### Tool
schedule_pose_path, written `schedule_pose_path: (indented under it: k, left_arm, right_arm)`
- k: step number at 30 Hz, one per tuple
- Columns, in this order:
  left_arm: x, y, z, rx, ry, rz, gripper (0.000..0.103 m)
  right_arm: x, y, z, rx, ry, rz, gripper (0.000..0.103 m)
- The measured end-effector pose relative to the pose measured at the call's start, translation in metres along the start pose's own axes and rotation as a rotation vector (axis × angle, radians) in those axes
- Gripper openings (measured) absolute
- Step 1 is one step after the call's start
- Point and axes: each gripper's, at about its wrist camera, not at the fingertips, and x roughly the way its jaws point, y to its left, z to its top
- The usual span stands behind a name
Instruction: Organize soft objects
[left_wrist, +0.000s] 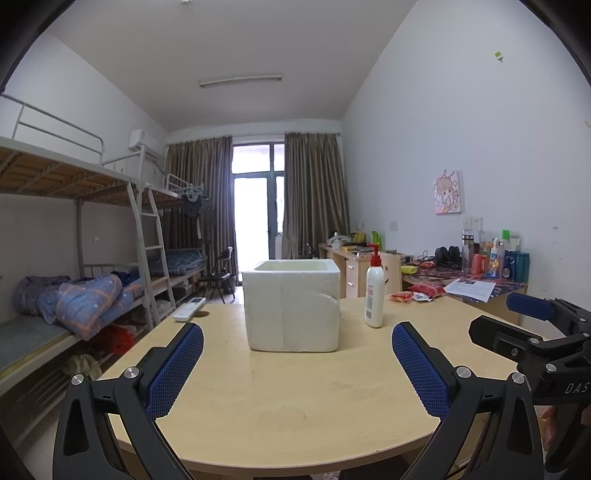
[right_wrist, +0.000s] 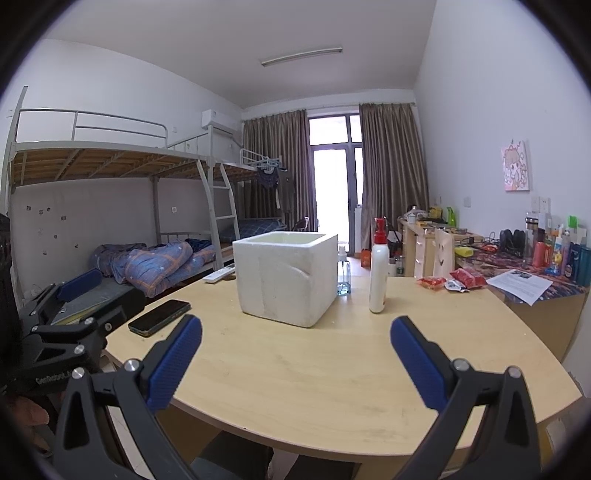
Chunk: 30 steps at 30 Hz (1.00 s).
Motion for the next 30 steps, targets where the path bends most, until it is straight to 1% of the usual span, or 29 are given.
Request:
schedule_pose_path:
  k: [3, 30]
  left_arm:
    - [0.0012, 0.0015, -0.0001, -0.007, 0.01, -0.002, 0.102]
    - [-0.0045, -0.0024, 0.0, 0.015, 0.0, -0.009, 0.102]
  right_arm:
    - [0.0022, -0.0009, 0.0007, 0.0, 0.004, 0.0, 0.103]
    - [0.002, 0.0023, -0.0009, -0.013, 0.013, -0.01, 0.103]
